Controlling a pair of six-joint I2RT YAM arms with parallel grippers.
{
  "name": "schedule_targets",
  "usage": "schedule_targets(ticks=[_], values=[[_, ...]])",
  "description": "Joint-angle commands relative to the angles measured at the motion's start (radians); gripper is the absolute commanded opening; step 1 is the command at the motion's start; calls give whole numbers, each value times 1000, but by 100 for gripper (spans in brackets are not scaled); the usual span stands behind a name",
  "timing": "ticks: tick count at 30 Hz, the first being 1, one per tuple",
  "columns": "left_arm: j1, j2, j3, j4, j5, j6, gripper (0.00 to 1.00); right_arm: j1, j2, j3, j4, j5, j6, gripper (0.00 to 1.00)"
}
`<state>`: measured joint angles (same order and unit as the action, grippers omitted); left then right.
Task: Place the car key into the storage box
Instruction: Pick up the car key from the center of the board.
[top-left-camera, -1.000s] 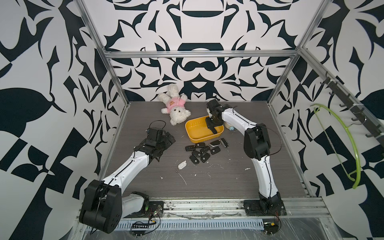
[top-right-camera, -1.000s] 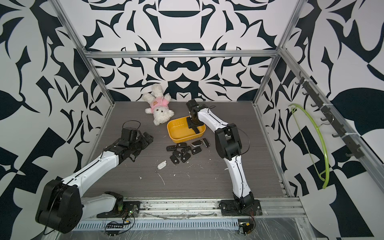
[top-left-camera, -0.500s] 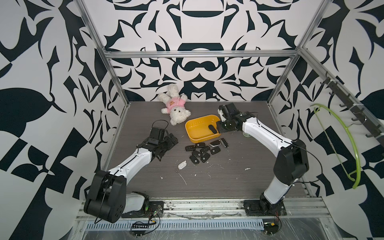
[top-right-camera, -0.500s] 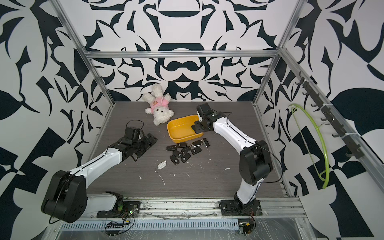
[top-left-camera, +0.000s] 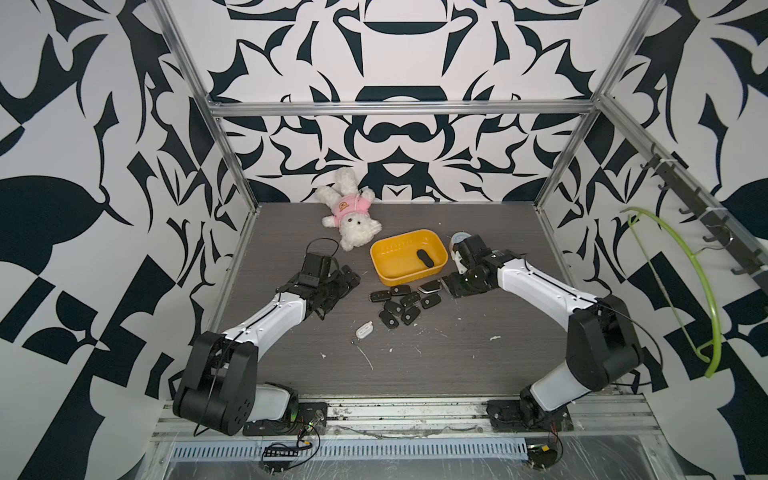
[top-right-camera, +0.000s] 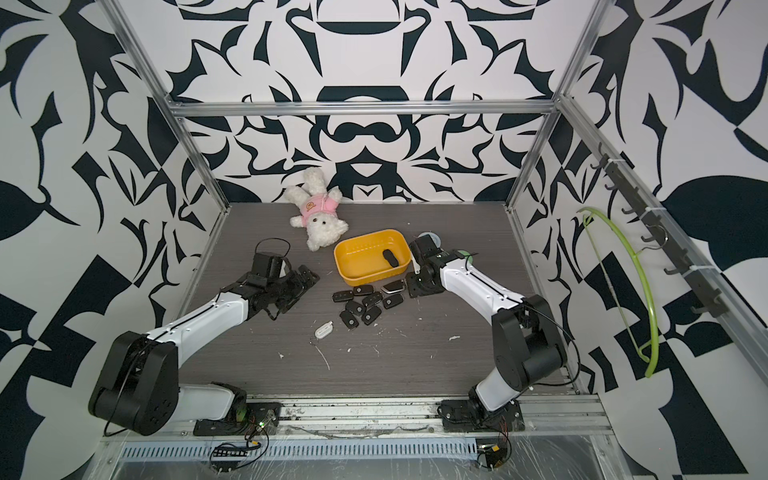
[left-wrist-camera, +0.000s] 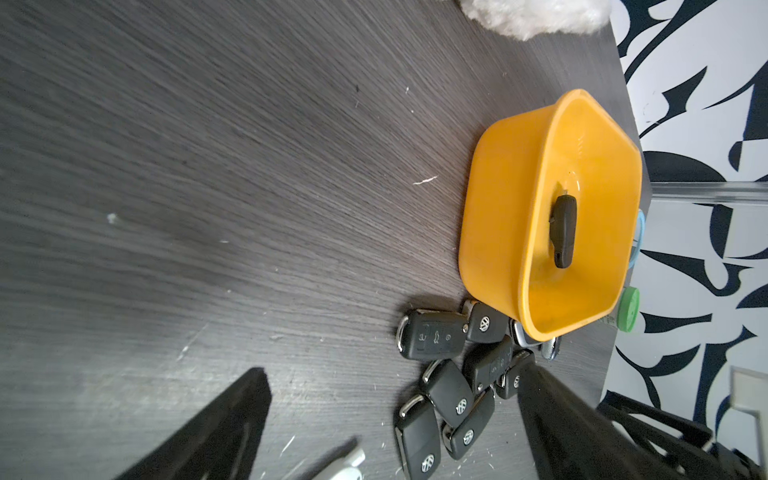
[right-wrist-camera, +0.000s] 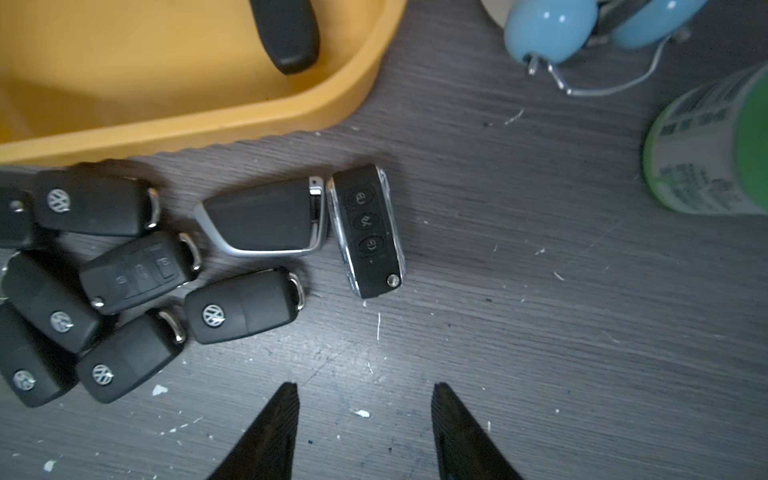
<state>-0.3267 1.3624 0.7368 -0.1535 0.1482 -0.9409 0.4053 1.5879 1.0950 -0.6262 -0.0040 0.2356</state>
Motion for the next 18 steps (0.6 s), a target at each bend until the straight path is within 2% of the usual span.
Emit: schedule_targets(ticks=[1,13,18], values=[[-2,-4,23,-6,13,-1,99,-8,24,-12,65,-24,16,52],[-2,-22,32,-41,-9,14,99,-10,216,87,87,-34,-29,50],[-1,-22,36,-46,-9,19,99,-10,262,121,84,4,-39,50]])
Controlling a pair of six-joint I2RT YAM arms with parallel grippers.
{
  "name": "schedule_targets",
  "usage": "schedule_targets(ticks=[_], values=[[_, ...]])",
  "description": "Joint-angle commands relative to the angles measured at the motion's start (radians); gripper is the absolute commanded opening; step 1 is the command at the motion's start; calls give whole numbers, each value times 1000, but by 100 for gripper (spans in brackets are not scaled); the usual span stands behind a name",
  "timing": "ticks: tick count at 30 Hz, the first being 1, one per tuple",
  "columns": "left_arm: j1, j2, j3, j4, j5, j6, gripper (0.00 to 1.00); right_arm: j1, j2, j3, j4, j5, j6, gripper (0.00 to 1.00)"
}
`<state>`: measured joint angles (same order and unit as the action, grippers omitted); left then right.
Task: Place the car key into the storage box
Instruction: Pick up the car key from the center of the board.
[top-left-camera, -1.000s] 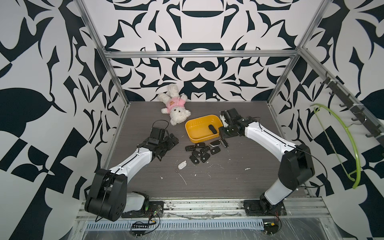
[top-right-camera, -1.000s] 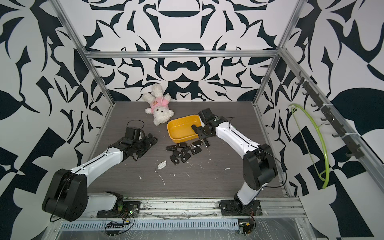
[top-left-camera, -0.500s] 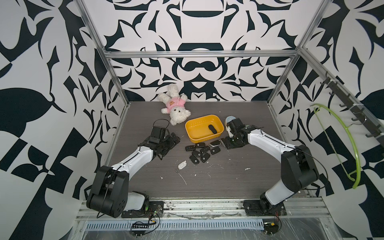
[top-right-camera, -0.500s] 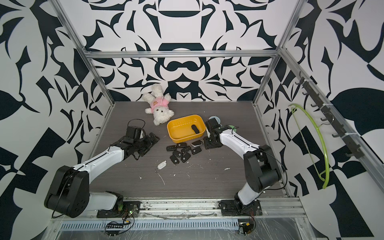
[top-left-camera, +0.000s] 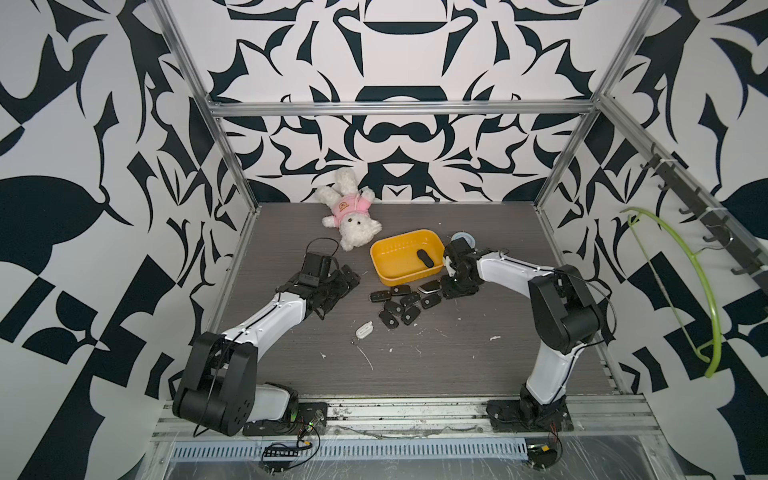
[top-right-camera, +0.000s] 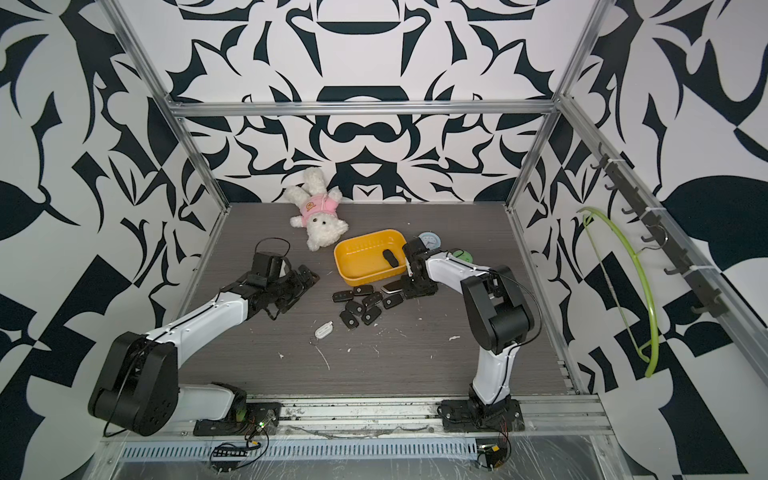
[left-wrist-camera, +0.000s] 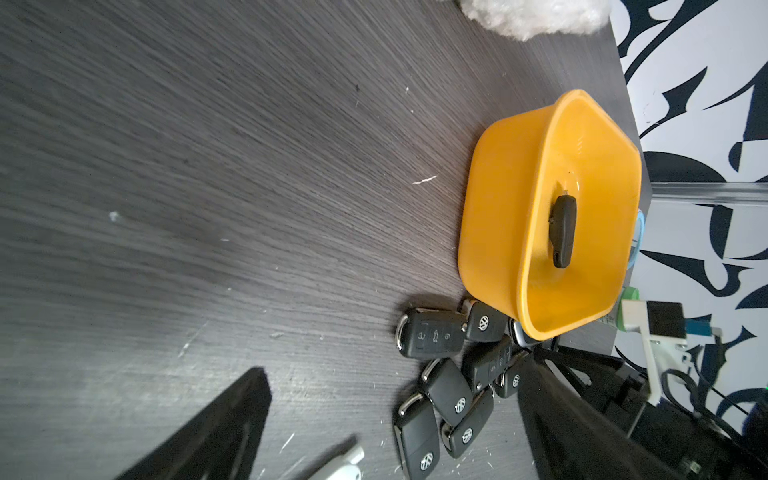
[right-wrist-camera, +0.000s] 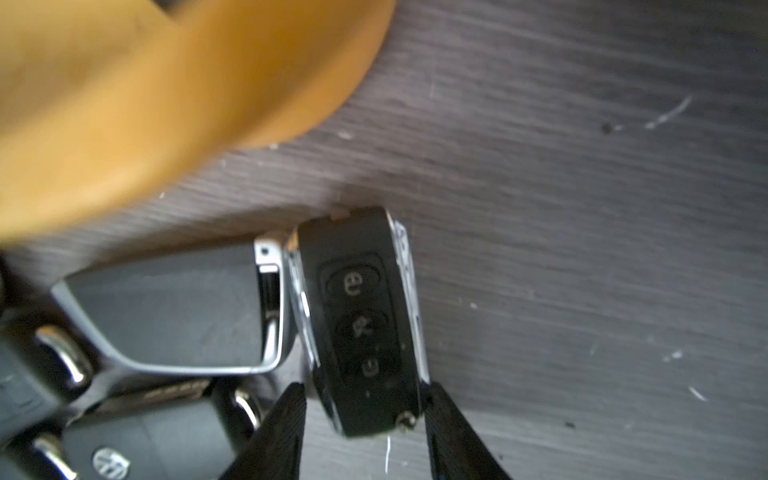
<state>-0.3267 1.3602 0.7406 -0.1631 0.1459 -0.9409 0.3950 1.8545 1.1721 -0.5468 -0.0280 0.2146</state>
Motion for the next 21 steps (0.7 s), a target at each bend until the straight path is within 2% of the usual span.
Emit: schedule_targets(ticks=[1,13,21], values=[[-2,-19,32,-36,-9,19,99,-1,2,49,4,36,-21,50],[-1,-23,29,-47,-18,18,100,-4,78,87,32,33,-55,53],[-2,-24,29,-50,-24,13,100,-5,83,65,37,27,-45,45]])
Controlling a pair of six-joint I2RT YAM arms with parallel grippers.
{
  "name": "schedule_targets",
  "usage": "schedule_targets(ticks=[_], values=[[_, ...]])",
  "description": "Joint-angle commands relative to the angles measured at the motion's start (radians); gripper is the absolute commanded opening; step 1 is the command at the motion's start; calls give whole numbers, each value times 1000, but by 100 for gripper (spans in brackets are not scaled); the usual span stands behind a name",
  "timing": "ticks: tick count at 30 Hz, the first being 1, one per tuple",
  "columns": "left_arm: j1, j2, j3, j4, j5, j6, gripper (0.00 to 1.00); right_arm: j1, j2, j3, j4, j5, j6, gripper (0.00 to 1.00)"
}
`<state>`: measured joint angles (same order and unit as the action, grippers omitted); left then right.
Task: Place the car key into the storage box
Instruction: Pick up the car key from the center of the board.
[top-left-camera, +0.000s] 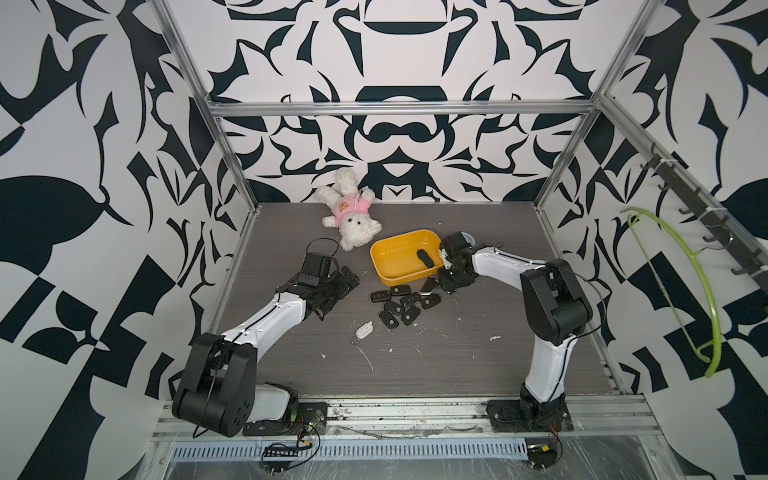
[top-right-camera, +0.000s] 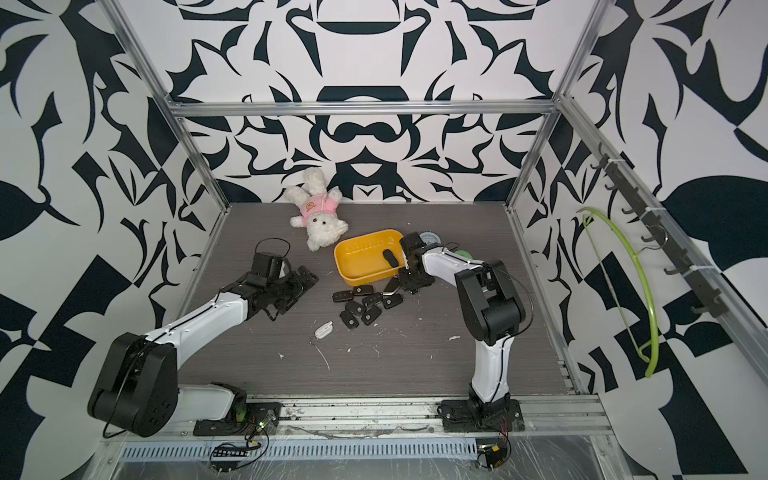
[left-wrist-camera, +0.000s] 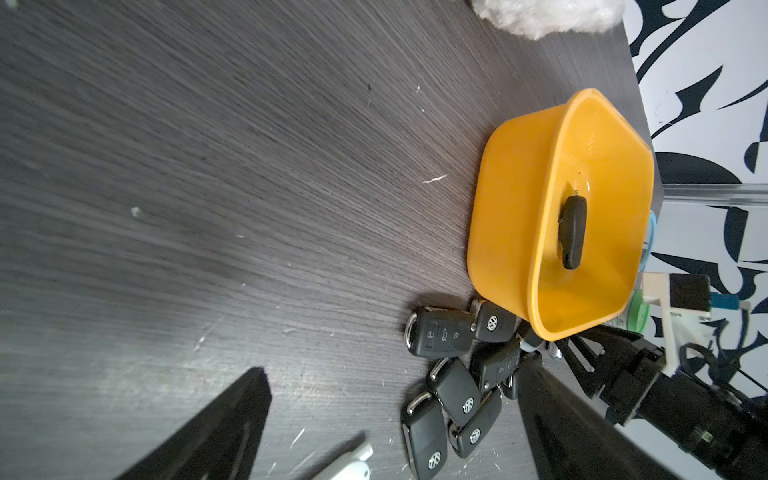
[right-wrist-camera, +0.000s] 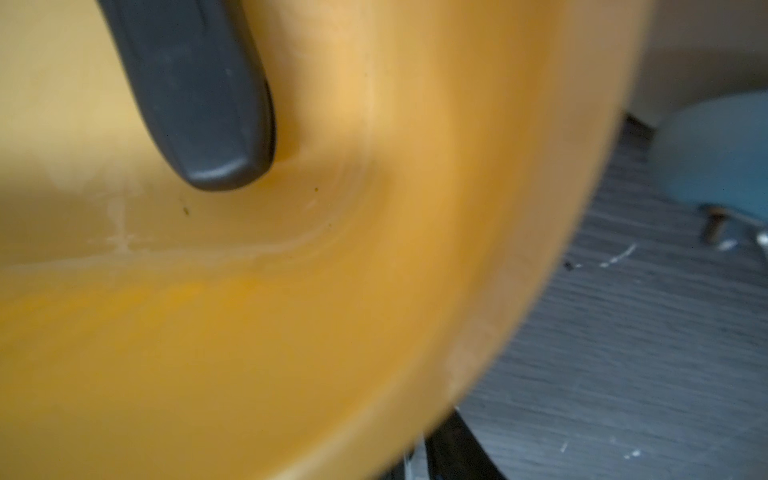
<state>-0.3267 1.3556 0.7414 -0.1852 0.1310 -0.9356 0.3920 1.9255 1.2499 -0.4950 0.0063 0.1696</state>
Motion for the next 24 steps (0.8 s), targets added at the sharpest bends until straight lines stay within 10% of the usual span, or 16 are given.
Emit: schedule_targets(ticks=[1,9,13,24], values=[[-2,-19,29,-28,-9,8,99,-2,11,-19,-13,-8,2,43],[-1,-32,20,-30,-19,0,99,-2,-22,-44,-23,-6,20,30],[0,-38,15,-35,-42,-13,99,-2,-83,-58,-25,-6,51,0],[5,-40,7,-63,-88,-24,99,-2,-331,-82,-93,19,119,0]])
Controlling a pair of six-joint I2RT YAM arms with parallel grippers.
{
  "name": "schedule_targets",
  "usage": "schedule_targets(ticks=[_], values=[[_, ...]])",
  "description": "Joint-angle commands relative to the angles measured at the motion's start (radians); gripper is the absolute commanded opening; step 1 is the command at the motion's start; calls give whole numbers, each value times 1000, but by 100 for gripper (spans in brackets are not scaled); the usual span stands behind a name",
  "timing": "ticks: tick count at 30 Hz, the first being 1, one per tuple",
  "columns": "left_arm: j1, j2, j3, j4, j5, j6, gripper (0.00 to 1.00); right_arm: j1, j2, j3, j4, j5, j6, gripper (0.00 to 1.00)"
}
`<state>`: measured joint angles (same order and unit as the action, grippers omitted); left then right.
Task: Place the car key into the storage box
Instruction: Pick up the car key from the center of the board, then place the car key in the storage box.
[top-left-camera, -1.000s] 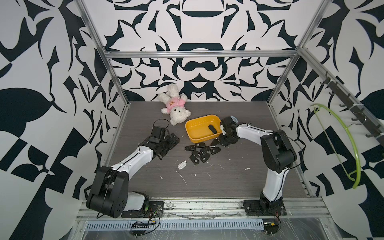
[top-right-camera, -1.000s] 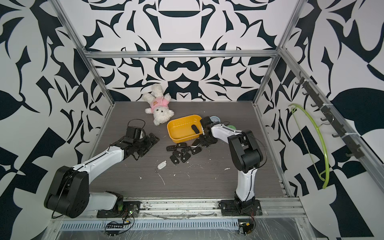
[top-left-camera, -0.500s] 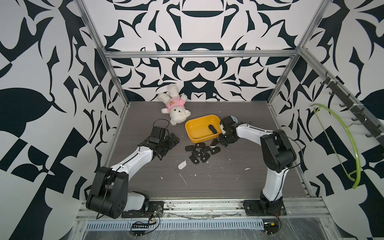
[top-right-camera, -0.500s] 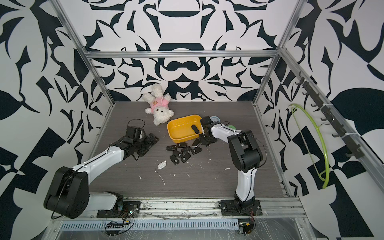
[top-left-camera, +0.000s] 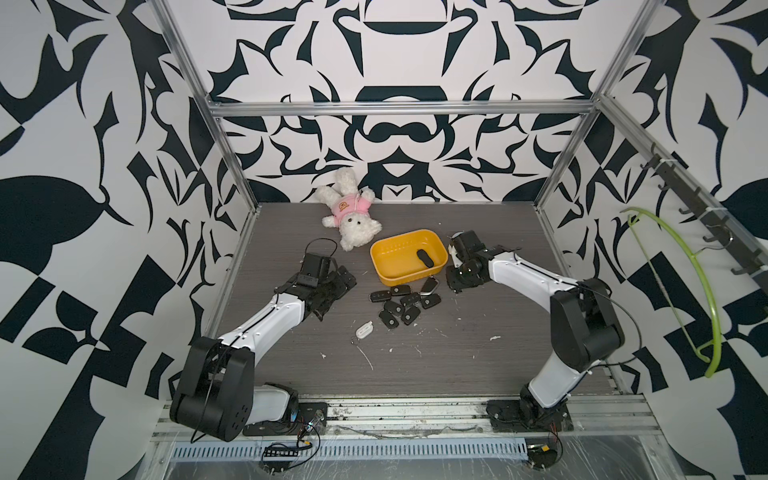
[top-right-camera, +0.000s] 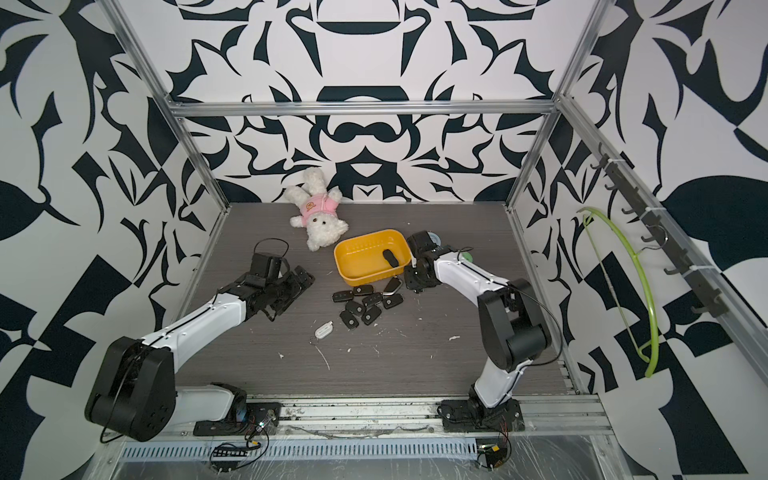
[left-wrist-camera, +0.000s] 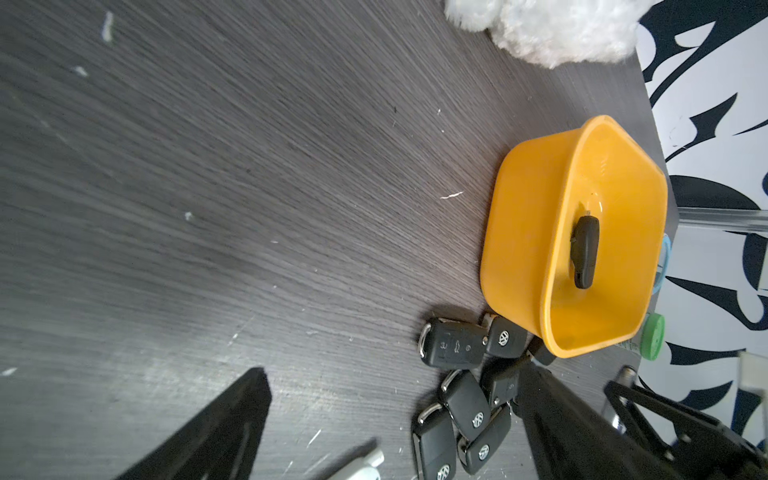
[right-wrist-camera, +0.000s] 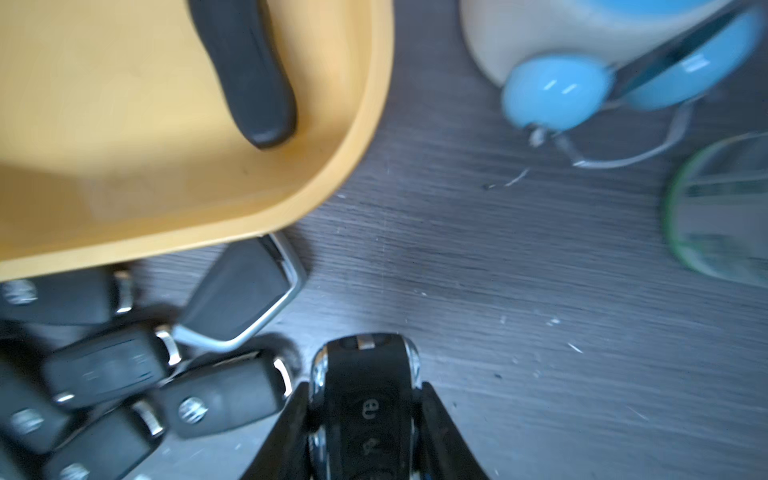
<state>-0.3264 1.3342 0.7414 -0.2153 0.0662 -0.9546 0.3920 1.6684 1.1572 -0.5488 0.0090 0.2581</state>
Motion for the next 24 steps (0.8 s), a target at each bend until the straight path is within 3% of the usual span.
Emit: schedule_targets(ticks=[1,10,24], values=[[6,-17,7,-37,-30,-8,99,-2,-95,16,-46,13,33,0],[17,-3,1,-30,-19,-17,99,-2,-101,126,-29,-64,65,0],[93,-88,-43,-55,8,14,99,42,242,454,22,-157,108,0]])
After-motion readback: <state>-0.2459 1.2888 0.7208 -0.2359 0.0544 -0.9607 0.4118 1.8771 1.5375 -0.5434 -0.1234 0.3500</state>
